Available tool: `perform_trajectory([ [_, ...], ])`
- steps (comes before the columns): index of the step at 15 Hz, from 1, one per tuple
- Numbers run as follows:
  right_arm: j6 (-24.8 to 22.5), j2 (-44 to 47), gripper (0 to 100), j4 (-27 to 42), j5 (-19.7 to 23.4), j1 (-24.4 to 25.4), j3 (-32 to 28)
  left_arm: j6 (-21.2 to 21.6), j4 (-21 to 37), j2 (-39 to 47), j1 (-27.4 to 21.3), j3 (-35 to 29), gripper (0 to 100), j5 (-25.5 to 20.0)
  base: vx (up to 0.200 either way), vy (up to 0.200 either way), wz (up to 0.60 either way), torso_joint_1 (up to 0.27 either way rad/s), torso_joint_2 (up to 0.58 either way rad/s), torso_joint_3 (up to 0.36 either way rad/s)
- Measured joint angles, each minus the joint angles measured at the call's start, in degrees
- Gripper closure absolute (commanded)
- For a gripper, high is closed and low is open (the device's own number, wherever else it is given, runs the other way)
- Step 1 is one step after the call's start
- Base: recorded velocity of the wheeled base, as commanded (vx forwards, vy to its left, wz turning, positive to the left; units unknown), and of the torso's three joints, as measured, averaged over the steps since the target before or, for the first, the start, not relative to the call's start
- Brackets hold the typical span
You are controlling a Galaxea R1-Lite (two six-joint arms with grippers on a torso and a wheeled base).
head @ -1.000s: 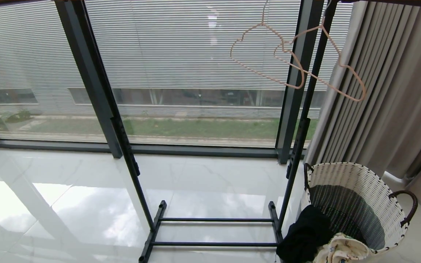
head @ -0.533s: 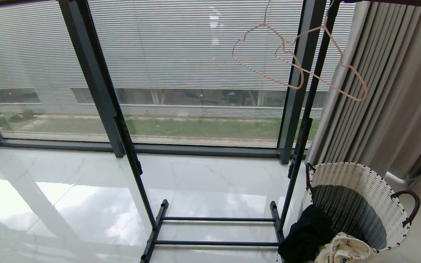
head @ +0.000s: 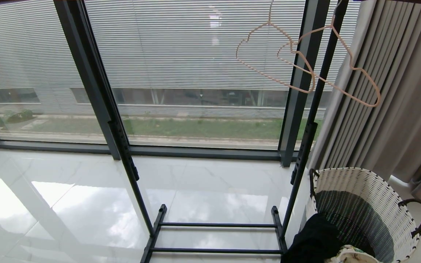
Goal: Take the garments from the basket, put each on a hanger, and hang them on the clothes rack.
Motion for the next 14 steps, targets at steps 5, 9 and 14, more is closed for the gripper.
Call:
perform_trajectory([
  [5, -3.2, 2.4, 0, 0.1, 3.7, 0.9, -4.9, 0.0, 0.0, 0.0, 0.0, 0.1, 0, 0.0, 0.0, 0.0, 0.0, 0.0, 0.0, 0.0],
  [9, -12.2, 21.8, 0, 1.5, 4.4, 2.5, -12.8, 0.0, 0.0, 0.0, 0.0, 0.1, 0, 0.0, 0.0, 0.0, 0.0, 0.0, 0.0, 0.0],
  [14, -27.5, 60.2, 0, 0.3, 3.9, 3.2, -17.9, 0.0, 0.0, 0.0, 0.0, 0.1, 0, 0.0, 0.0, 0.0, 0.0, 0.0, 0.0, 0.0],
])
